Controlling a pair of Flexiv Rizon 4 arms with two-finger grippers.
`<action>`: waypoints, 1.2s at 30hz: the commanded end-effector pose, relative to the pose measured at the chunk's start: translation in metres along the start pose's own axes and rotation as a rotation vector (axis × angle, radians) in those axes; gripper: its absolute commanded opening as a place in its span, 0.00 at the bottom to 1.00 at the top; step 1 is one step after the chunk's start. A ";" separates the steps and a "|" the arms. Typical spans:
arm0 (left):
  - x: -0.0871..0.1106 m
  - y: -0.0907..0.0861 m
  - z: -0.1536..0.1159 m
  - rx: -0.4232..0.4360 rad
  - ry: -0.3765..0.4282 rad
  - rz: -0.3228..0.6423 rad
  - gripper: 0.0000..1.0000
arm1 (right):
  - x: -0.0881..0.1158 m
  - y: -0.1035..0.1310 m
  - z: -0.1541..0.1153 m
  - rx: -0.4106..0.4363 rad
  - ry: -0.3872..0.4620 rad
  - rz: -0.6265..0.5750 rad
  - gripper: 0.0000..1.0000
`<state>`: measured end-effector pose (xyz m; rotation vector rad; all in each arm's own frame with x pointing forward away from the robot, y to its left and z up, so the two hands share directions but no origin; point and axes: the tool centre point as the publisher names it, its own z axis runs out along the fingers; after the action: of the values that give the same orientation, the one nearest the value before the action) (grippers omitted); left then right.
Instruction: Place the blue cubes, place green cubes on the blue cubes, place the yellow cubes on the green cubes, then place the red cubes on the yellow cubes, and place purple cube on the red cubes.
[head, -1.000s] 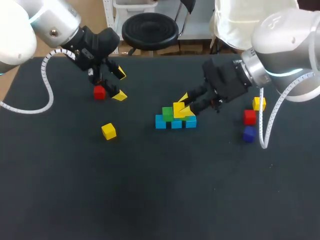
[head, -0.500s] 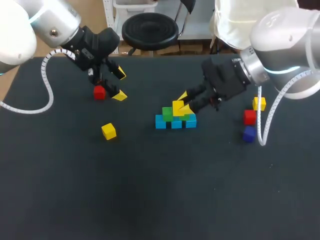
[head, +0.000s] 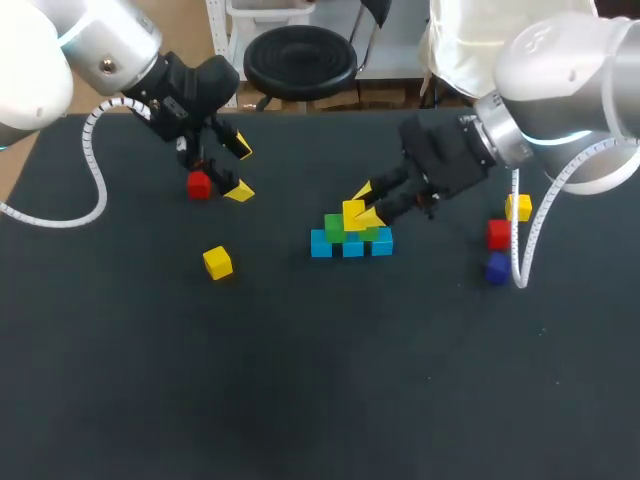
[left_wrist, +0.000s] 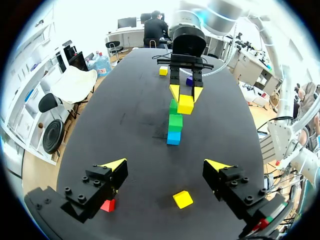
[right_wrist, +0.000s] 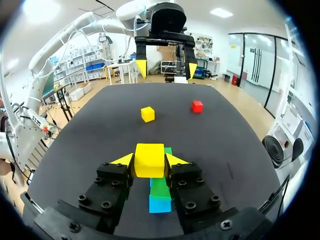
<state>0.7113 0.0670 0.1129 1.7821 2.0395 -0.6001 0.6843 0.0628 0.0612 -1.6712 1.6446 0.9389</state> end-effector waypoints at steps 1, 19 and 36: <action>0.001 0.000 0.000 0.000 -0.001 0.002 1.00 | 0.000 -0.001 0.000 -0.002 0.000 0.002 0.00; 0.001 0.000 0.000 0.000 -0.001 0.002 1.00 | 0.001 -0.003 0.001 0.012 0.006 0.010 0.00; 0.001 0.000 0.000 0.000 -0.001 0.002 1.00 | 0.002 -0.008 0.001 0.012 0.006 0.011 0.00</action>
<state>0.7113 0.0670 0.1129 1.7821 2.0395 -0.6001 0.6910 0.0624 0.0593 -1.6598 1.6612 0.9254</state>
